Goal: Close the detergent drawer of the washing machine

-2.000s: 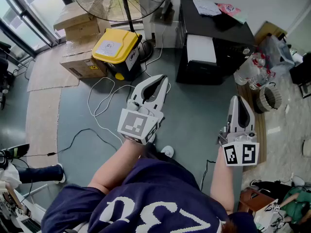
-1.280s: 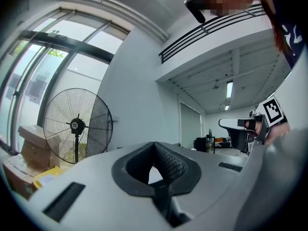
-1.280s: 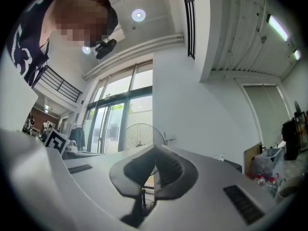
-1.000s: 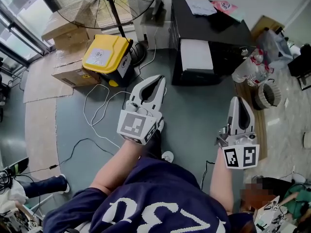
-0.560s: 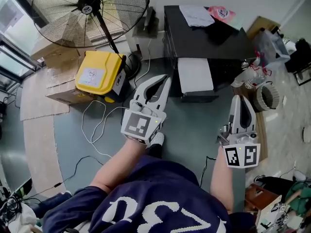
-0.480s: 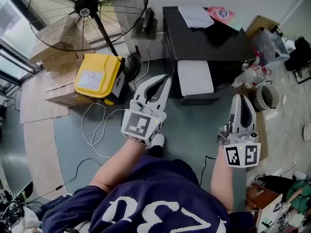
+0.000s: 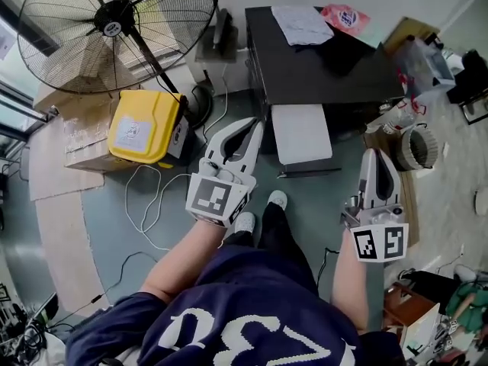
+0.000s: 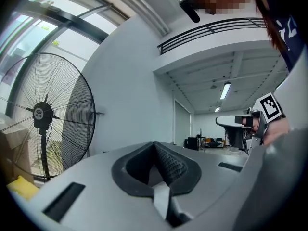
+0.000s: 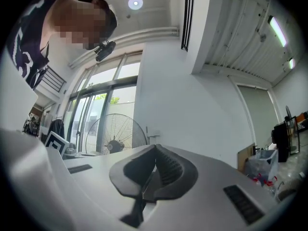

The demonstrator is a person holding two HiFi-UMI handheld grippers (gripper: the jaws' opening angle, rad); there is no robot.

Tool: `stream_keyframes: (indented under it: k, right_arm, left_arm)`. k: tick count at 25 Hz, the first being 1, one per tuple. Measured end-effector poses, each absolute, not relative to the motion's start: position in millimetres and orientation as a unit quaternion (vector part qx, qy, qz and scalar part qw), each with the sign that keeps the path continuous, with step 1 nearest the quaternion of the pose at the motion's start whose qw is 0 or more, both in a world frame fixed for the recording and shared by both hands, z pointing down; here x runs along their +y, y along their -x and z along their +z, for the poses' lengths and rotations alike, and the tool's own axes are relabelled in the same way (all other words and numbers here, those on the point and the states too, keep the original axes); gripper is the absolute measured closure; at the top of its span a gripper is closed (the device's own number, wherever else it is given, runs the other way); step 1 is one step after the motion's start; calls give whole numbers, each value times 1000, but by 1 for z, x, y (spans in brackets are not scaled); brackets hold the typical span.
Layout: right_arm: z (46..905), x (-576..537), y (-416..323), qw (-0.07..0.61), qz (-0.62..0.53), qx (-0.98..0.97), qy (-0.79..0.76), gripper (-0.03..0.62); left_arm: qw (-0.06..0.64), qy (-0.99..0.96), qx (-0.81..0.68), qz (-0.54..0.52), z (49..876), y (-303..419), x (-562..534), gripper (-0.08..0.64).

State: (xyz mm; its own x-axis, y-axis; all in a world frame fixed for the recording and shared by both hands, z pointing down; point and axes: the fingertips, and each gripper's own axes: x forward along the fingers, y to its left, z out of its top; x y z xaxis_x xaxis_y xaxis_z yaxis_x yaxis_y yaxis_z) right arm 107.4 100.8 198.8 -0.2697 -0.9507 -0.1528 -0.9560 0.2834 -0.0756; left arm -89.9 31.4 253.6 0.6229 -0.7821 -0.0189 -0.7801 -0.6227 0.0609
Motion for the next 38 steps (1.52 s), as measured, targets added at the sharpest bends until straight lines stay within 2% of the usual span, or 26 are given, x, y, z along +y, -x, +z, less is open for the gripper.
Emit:
stream_keyframes:
  k: [16, 28, 38]
  right_arm:
    - [208, -48, -166, 105, 7, 857, 504, 577]
    - [240, -87, -186, 98, -10, 851, 516, 577]
    - [305, -82, -183, 43, -61, 864, 498, 577]
  left_arm:
    - [6, -855, -519, -15, 257, 45, -73, 541]
    - [35, -857, -514, 4, 296, 39, -103, 541]
    - [56, -891, -449, 31, 340, 38, -116, 541]
